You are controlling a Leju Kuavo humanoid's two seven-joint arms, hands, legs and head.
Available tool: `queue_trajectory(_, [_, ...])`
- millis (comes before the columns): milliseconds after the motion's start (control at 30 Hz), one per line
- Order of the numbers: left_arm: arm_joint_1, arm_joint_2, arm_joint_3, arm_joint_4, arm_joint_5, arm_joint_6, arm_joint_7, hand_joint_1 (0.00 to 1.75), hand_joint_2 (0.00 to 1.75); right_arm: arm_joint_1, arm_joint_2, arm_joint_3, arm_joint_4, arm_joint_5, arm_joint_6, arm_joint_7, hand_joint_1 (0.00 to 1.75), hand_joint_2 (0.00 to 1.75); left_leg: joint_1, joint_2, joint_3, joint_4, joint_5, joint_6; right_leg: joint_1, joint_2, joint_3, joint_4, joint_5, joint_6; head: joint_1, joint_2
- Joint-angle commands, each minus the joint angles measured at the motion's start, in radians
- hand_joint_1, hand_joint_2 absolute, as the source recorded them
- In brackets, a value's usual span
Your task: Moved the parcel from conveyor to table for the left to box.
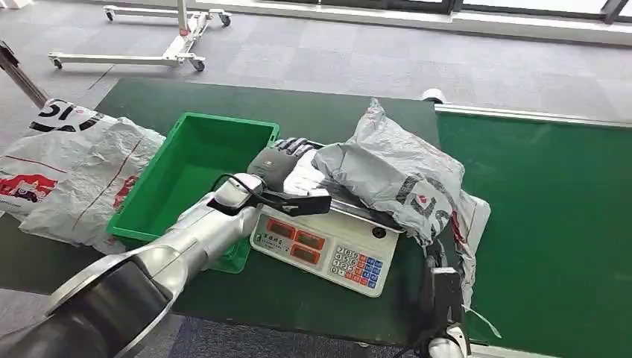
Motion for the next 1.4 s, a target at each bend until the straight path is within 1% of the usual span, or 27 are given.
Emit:
queue_trajectory(33, [0.318, 0.269, 0.031, -0.341, 0.031, -0.359, -0.328, 0.0, 0.0, 0.053, -0.029, -0.098, 0.024, -0.06, -0.025, -0.031, 0.0, 0.0, -0.001, -0.003, 0.008, -0.009, 0.001, 0.001, -0.002, 0.01, 0.005, -0.007, 0.002, -0.001, 0.0, 0.0])
queue_trajectory(133, [0.573, 0.67, 0.086, -0.95, 0.26, -0.57, -0.224, 0.0, 0.0, 0.103, -0.015, -0.148, -0.032, -0.063, -0.014, -0.031, 0.0, 0.0, -0.001, 0.006, 0.009, -0.006, -0.003, 0.0, -0.003, 0.014, 0.006, -0.004, -0.001, -0.001, -0.001, 0.0])
queue_trajectory(167, [0.731, 0.825, 0.186, -1.204, 0.48, -0.686, -0.184, 0.0, 0.0, 0.116, -0.009, -0.168, -0.048, -0.064, -0.015, -0.029, 0.0, 0.0, -0.001, 0.01, 0.013, -0.009, -0.004, -0.001, -0.002, 0.02, 0.009, -0.006, -0.002, -0.002, 0.006, 0.0])
queue_trajectory(200, [0.827, 0.905, 0.24, -1.341, 0.52, -0.682, -0.161, 0.0, 0.0, 0.121, -0.008, -0.173, -0.056, -0.063, -0.01, -0.027, 0.0, 0.0, -0.002, 0.011, 0.016, -0.007, -0.007, -0.002, -0.003, 0.018, 0.011, -0.003, -0.004, -0.001, 0.007, 0.0])
queue_trajectory(233, [0.955, 0.986, 0.331, -1.492, 0.564, -0.686, -0.14, 0.0, 0.0, 0.124, -0.005, -0.182, -0.063, -0.061, 0.0, -0.025, 0.0, 0.0, -0.002, 0.028, 0.021, -0.008, -0.015, -0.006, -0.004, 0.038, 0.011, -0.002, -0.005, -0.003, 0.003, 0.0])
queue_trajectory(267, [1.07, 1.057, 0.413, -1.616, 0.608, -0.68, -0.148, 0.0, 0.0, 0.128, -0.005, -0.191, -0.068, -0.058, -0.002, -0.019, 0.0, 0.0, -0.001, 0.034, 0.022, -0.009, -0.019, -0.007, -0.004, 0.046, 0.013, -0.002, -0.009, -0.007, 0.009, 0.0])
queue_trajectory(300, [1.254, 1.141, 0.571, -1.785, 0.691, -0.689, -0.163, 0.0, 0.0, 0.129, -0.007, -0.2, -0.072, -0.065, 0.001, -0.026, 0.0, 0.0, -0.001, 0.046, 0.037, -0.01, -0.029, -0.008, -0.004, 0.051, 0.026, -0.001, -0.017, -0.008, 0.01, 0.0])
queue_trajectory(333, [1.37, 1.136, 0.727, -1.876, 0.724, -0.727, -0.164, 0.0, 0.0, 0.13, -0.006, -0.212, -0.078, -0.065, -0.002, -0.027, 0.0, 0.0, 0.0, 0.053, 0.041, -0.012, -0.036, -0.012, -0.003, 0.062, 0.03, -0.001, -0.017, -0.01, 0.003, 0.0])
queue_trajectory(367, [1.445, 1.087, 0.88, -1.934, 0.753, -0.787, -0.151, 0.0, 0.0, 0.126, -0.005, -0.22, -0.077, -0.066, 0.001, -0.031, 0.0, 0.0, 0.003, 0.069, 0.058, -0.011, -0.049, -0.017, -0.003, 0.073, 0.042, 0.0, -0.026, -0.013, 0.002, 0.0])
queue_trajectory(400, [1.456, 1.059, 0.961, -1.955, 0.789, -0.826, -0.142, 0.0, 0.0, 0.117, -0.005, -0.226, -0.071, -0.067, 0.005, -0.033, 0.0, 0.0, 0.002, 0.063, 0.059, -0.01, -0.05, -0.013, -0.006, 0.071, 0.038, 0.002, -0.031, -0.012, 0.001, 0.0])
queue_trajectory(433, [1.439, 1.034, 0.998, -1.955, 0.813, -0.879, -0.125, 0.0, 0.0, 0.108, -0.005, -0.229, -0.061, -0.066, 0.007, -0.034, 0.0, 0.0, 0.007, 0.057, 0.067, -0.007, -0.054, -0.017, -0.003, 0.061, 0.05, 0.004, -0.04, -0.014, -0.001, 0.0])
queue_trajectory(467, [1.431, 1.031, 0.997, -1.949, 0.813, -0.883, -0.123, 0.0, 0.0, 0.107, -0.005, -0.229, -0.06, -0.066, 0.007, -0.034, 0.0, 0.0, 0.01, 0.056, 0.065, -0.006, -0.056, -0.019, 0.0, 0.062, 0.05, 0.004, -0.04, -0.015, -0.005, 0.0])
queue_trajectory(500, [1.417, 1.025, 0.988, -1.94, 0.812, -0.89, -0.122, 0.0, 0.0, 0.105, -0.004, -0.228, -0.058, -0.067, 0.007, -0.034, 0.0, 0.0, 0.01, 0.041, 0.065, -0.005, -0.056, -0.017, -0.001, 0.05, 0.05, 0.003, -0.045, -0.014, -0.007, 0.0])
queue_trajectory(533, [1.434, 0.888, 1.06, -1.972, 0.751, -0.894, -0.181, 0.0, 0.0, 0.065, -0.003, -0.211, -0.02, -0.081, 0.032, -0.047, 0.0, 0.0, 0.013, 0.035, 0.077, -0.005, -0.054, -0.016, 0.005, 0.043, 0.057, 0.001, -0.048, -0.012, -0.006, 0.0])
queue_trajectory(567, [1.455, 0.865, 1.08, -1.985, 0.734, -0.915, -0.19, 0.0, 0.0, 0.048, -0.001, -0.204, 0.001, -0.081, 0.021, -0.049, 0.0, 0.0, 0.013, 0.023, 0.071, -0.005, -0.05, -0.014, 0.006, 0.033, 0.052, -0.003, -0.047, -0.011, -0.005, 0.0])
queue_trajectory(600, [1.461, 0.856, 1.086, -1.99, 0.726, -0.921, -0.194, 0.0, 0.0, 0.041, -0.002, -0.2, 0.01, -0.082, 0.017, -0.05, 0.0, 0.0, 0.014, 0.02, 0.07, -0.006, -0.052, -0.013, 0.006, 0.025, 0.056, -0.004, -0.052, -0.01, -0.005, 0.0])
queue_trajectory(667, [1.469, 0.828, 1.106, -1.993, 0.713, -0.91, -0.196, 0.0, 0.0, 0.034, -0.001, -0.197, 0.021, -0.086, 0.01, -0.054, 0.0, 0.0, 0.013, 0.016, 0.065, -0.006, -0.054, -0.012, 0.003, 0.021, 0.057, -0.004, -0.061, -0.012, -0.005, 0.0])
queue_trajectory(700, [1.489, 0.795, 1.145, -1.995, 0.711, -0.903, -0.2, 0.0, 0.0, 0.031, 0.002, -0.194, 0.024, -0.094, 0.009, -0.055, 0.0, 0.0, 0.012, 0.015, 0.055, -0.006, -0.052, -0.011, 0.002, 0.022, 0.053, -0.004, -0.058, -0.01, -0.005, 0.0])
queue_trajectory(767, [1.429, 0.71, 1.176, -1.935, 0.702, -0.877, -0.2, 0.0, 0.0, 0.037, 0.01, -0.191, 0.024, -0.102, -0.002, -0.05, 0.0, 0.0, 0.012, 0.016, 0.056, -0.006, -0.055, -0.011, 0.002, 0.023, 0.053, -0.006, -0.058, -0.009, -0.005, 0.0])
queue_trajectory(800, [1.4, 0.709, 1.164, -1.905, 0.694, -0.883, -0.203, 0.0, 0.0, 0.043, 0.01, -0.188, 0.019, -0.103, -0.003, -0.048, 0.0, 0.0, 0.011, 0.013, 0.053, -0.008, -0.052, -0.01, 0.001, 0.024, 0.051, -0.008, -0.055, -0.007, -0.005, 0.0])
queue_trajectory(833, [1.38, 0.709, 1.155, -1.886, 0.688, -0.887, -0.208, 0.0, 0.0, 0.047, 0.01, -0.187, 0.015, -0.103, -0.005, -0.047, 0.0, 0.0, 0.009, 0.013, 0.058, -0.007, -0.053, -0.008, 0.0, 0.02, 0.058, -0.007, -0.056, -0.007, -0.005, 0.0])
queue_trajectory(900, [1.38, 0.709, 1.155, -1.886, 0.688, -0.887, -0.208, 0.0, 0.0, 0.047, 0.01, -0.187, 0.015, -0.103, -0.005, -0.047, 0.0, 0.0, 0.007, 0.005, 0.055, -0.013, -0.048, -0.007, 0.0, 0.021, 0.054, -0.012, -0.048, -0.009, -0.006, 0.0])
queue_trajectory(933, [1.38, 0.709, 1.155, -1.886, 0.688, -0.887, -0.208, 0.0, 0.0, 0.047, 0.01, -0.187, 0.015, -0.103, -0.005, -0.047, 0.0, 0.0, 0.007, 0.004, 0.055, -0.012, -0.049, -0.007, 0.0, 0.02, 0.055, -0.012, -0.045, -0.003, -0.005, 0.0])
queue_trajectory(967, [1.38, 0.709, 1.155, -1.886, 0.688, -0.887, -0.208, 0.0, 0.0, 0.047, 0.01, -0.187, 0.015, -0.103, -0.005, -0.047, 0.0, 0.0, 0.008, 0.003, 0.058, -0.01, -0.049, -0.007, 0.001, 0.019, 0.054, -0.01, -0.046, -0.004, -0.006, 0.0])
queue_trajectory(1000, [1.38, 0.709, 1.155, -1.886, 0.688, -0.887, -0.208, 0.0, 0.0, 0.047, 0.01, -0.187, 0.015, -0.103, -0.005, -0.047, 0.0, 0.0, 0.008, 0.012, 0.067, -0.006, -0.053, -0.009, 0.001, 0.02, 0.06, -0.007, -0.049, -0.004, -0.006, 0.0])
queue_trajectory(1100, [1.38, 0.709, 1.155, -1.886, 0.688, -0.887, -0.208, 0.0, 0.0, 0.047, 0.01, -0.187, 0.015, -0.103, -0.005, -0.047, 0.0, 0.0, 0.009, 0.009, 0.058, -0.006, -0.053, -0.01, 0.002, 0.019, 0.058, -0.007, -0.049, -0.006, -0.006, 0.0])
queue_trajectory(1400, [1.38, 0.709, 1.155, -1.886, 0.688, -0.887, -0.208, 0.0, 0.0, 0.047, 0.01, -0.187, 0.015, -0.103, -0.005, -0.047, 0.0, 0.0, 0.009, 0.011, 0.06, -0.005, -0.055, -0.011, 0.001, 0.018, 0.059, -0.006, -0.051, -0.006, -0.005, 0.0])
